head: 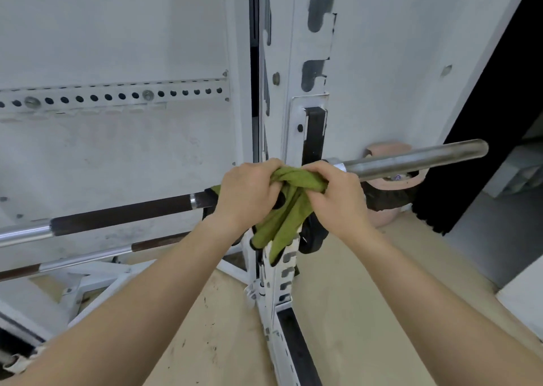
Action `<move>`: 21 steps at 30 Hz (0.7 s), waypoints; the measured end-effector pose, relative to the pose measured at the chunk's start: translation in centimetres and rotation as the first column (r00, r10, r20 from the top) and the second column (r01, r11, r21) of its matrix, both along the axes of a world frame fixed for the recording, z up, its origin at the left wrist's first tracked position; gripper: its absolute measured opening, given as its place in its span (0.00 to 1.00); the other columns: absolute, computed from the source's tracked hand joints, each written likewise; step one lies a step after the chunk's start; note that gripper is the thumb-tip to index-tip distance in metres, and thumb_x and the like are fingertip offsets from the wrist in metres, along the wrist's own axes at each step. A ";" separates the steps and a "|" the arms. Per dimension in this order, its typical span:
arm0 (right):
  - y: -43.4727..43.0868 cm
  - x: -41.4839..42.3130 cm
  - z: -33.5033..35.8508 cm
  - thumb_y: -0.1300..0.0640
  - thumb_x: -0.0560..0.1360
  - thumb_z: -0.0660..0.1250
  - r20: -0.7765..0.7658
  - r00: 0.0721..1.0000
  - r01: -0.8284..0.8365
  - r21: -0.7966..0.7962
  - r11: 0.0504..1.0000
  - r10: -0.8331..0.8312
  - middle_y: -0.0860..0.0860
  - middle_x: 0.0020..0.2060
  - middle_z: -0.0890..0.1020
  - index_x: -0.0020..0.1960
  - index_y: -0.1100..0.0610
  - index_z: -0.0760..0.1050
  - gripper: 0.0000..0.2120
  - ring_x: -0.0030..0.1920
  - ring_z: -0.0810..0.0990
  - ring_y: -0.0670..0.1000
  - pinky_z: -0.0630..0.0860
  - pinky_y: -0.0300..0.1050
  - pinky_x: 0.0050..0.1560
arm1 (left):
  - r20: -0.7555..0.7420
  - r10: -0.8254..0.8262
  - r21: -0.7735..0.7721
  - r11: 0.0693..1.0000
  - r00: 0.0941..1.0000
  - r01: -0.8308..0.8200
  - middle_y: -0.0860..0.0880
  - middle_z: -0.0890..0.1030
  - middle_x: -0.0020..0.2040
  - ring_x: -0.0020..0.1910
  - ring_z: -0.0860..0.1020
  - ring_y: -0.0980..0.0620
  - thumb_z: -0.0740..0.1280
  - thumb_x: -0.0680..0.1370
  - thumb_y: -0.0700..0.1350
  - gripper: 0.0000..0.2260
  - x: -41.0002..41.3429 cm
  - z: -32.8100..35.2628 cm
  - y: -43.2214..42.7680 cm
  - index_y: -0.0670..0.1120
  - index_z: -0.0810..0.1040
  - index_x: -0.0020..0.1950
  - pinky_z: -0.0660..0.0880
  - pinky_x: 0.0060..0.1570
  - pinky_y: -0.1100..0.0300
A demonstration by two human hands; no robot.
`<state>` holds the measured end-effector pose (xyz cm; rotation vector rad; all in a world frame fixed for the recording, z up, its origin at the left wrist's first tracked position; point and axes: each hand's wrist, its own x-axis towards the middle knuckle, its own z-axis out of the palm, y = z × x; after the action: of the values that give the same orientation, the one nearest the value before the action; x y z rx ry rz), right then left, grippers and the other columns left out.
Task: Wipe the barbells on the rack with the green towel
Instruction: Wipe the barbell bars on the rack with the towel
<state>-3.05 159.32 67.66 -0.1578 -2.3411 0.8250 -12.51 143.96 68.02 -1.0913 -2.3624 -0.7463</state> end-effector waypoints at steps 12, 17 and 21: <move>-2.0 4.3 -1.9 0.66 0.70 0.69 0.083 0.994 0.087 -0.109 0.990 -0.078 0.47 0.38 0.82 0.48 0.55 0.80 0.10 0.40 0.78 0.43 0.72 0.31 0.39 | 0.156 -0.319 -0.214 0.913 0.935 0.347 0.52 0.68 0.67 0.56 0.76 0.50 0.69 0.69 0.55 0.37 0.4 -1.4 1.5 0.56 0.62 0.77 0.71 0.47 0.59; -4.3 5.2 -2.1 0.63 0.70 0.68 0.112 0.986 0.133 -0.112 0.985 -0.121 0.47 0.32 0.78 0.40 0.51 0.74 0.07 0.35 0.76 0.48 0.71 0.41 0.36 | 0.427 -0.348 -0.146 0.884 0.835 0.444 0.52 0.71 0.59 0.59 0.73 0.52 0.57 0.74 0.53 0.28 -0.7 0.6 0.7 0.60 0.67 0.75 0.71 0.61 0.53; -5.3 6.4 -2.3 0.62 0.69 0.68 0.179 0.982 0.099 -0.216 0.971 -0.060 0.44 0.34 0.79 0.41 0.47 0.74 0.10 0.37 0.78 0.46 0.74 0.41 0.39 | 0.184 -0.247 -0.424 0.853 0.951 0.304 0.48 0.69 0.58 0.52 0.76 0.45 0.58 0.82 0.49 0.19 -1.1 1.3 1.1 0.61 0.70 0.73 0.75 0.52 0.49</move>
<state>3.34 154.02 65.37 -0.4328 -2.3761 1.0719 -13.60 145.03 69.32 -1.6485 -2.5882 -0.3638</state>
